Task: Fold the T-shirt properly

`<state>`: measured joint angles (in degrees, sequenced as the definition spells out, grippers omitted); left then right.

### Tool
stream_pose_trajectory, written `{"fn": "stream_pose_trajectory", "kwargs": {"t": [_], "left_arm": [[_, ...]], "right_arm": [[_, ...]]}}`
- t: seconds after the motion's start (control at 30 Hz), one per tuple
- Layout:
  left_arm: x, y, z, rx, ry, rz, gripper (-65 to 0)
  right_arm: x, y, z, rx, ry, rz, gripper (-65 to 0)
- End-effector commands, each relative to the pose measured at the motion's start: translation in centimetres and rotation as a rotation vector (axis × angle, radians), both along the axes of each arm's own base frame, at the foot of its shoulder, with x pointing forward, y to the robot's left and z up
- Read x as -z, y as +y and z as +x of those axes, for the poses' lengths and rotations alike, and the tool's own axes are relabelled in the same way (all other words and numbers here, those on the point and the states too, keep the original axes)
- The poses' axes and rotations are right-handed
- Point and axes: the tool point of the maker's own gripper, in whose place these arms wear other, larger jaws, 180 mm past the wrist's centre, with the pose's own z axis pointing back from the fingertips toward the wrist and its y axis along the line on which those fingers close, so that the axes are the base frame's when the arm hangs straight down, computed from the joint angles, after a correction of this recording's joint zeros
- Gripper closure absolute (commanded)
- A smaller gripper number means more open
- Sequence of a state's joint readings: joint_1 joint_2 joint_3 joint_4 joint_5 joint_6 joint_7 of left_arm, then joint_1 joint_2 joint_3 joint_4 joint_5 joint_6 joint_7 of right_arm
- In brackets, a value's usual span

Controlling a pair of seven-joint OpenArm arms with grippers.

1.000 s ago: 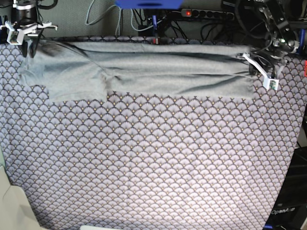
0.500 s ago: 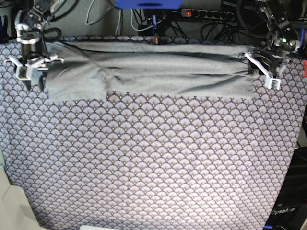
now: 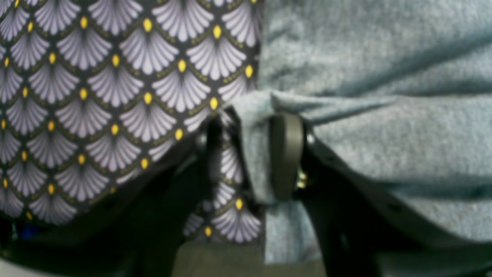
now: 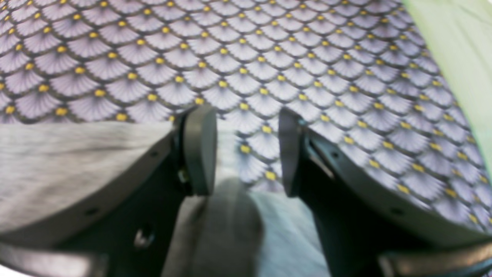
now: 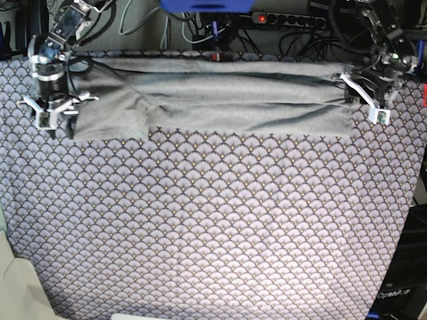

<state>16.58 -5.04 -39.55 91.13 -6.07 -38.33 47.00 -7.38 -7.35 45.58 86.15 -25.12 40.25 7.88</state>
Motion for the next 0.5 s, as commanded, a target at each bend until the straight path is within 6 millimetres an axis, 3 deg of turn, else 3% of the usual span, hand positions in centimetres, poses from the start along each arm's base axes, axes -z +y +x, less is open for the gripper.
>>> {"fn": "stream_pose_trajectory", "kwargs": {"t": [0.0, 0.3, 0.47], "left_arm": [[2.3, -0.5, -3.5, 0.035, 0.168, 0.012, -23.3], [2.2, -0.4, -3.9, -0.014, 0.16, -0.001, -23.3], [2.2, 0.1, -4.2, -0.041, 0.157, -0.003, -23.3]], "right_arm": [[-1.1, -0.2, 0.8, -0.002, -0.035, -0.01, -27.8], [1.5, 0.7, 1.3, -0.029, 0.07, 0.025, -27.8], [3.6, 0.1, 0.6, -0.03, 0.123, 0.048, -27.8]]}}
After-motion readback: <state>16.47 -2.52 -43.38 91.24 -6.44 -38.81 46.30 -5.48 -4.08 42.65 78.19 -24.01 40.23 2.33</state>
